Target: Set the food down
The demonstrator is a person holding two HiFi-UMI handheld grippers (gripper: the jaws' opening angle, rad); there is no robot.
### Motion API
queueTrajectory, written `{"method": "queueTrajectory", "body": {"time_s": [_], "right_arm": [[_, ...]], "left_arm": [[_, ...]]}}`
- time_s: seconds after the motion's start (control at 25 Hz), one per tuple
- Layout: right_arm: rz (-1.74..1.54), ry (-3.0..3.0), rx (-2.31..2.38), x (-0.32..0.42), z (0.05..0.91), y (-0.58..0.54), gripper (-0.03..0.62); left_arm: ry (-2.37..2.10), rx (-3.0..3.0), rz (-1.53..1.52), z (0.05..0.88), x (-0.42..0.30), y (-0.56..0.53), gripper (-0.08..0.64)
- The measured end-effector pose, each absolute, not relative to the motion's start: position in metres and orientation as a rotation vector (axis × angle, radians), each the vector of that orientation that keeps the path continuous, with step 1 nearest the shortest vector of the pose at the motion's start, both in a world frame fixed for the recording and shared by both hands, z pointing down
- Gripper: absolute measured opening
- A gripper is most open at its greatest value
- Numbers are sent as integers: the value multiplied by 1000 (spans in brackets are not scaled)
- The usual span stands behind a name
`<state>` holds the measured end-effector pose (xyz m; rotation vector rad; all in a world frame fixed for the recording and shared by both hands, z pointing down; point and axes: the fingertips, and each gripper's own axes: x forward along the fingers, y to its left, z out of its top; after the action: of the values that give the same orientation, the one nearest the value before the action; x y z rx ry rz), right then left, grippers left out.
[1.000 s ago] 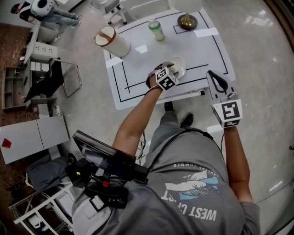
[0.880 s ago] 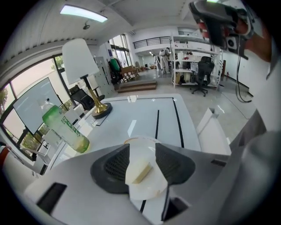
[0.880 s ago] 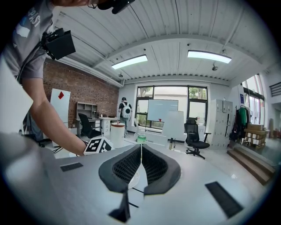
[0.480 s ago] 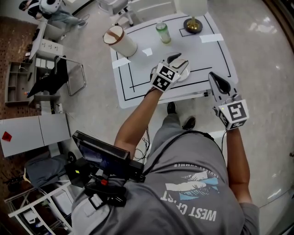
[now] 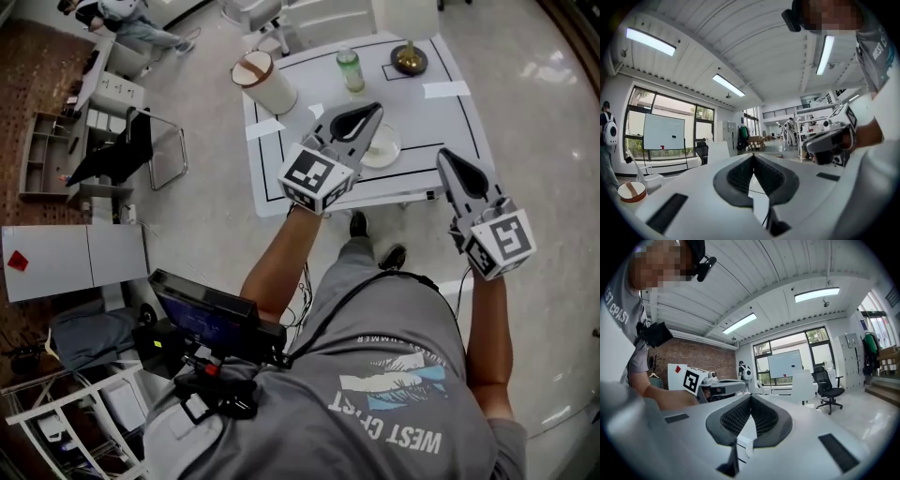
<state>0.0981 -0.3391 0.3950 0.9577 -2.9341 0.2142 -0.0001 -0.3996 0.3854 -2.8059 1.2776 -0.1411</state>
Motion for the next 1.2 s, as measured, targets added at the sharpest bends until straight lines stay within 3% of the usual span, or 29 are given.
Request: {"method": "queueTrajectory", "body": {"time_s": [0.28,0.72,1.2], "right_arm": [[148,-3016,900,89,353,-313,6],[68,-3073,808,58,316,-266,6],[30,-3038,820,-20,306,-214,6]], "left_arm": [[1326,-2805,106,329,-23,-355,8],[1332,-2722,148,282,-60,-293,8],[1336,-2716,174,276,-148,-229,8]]}}
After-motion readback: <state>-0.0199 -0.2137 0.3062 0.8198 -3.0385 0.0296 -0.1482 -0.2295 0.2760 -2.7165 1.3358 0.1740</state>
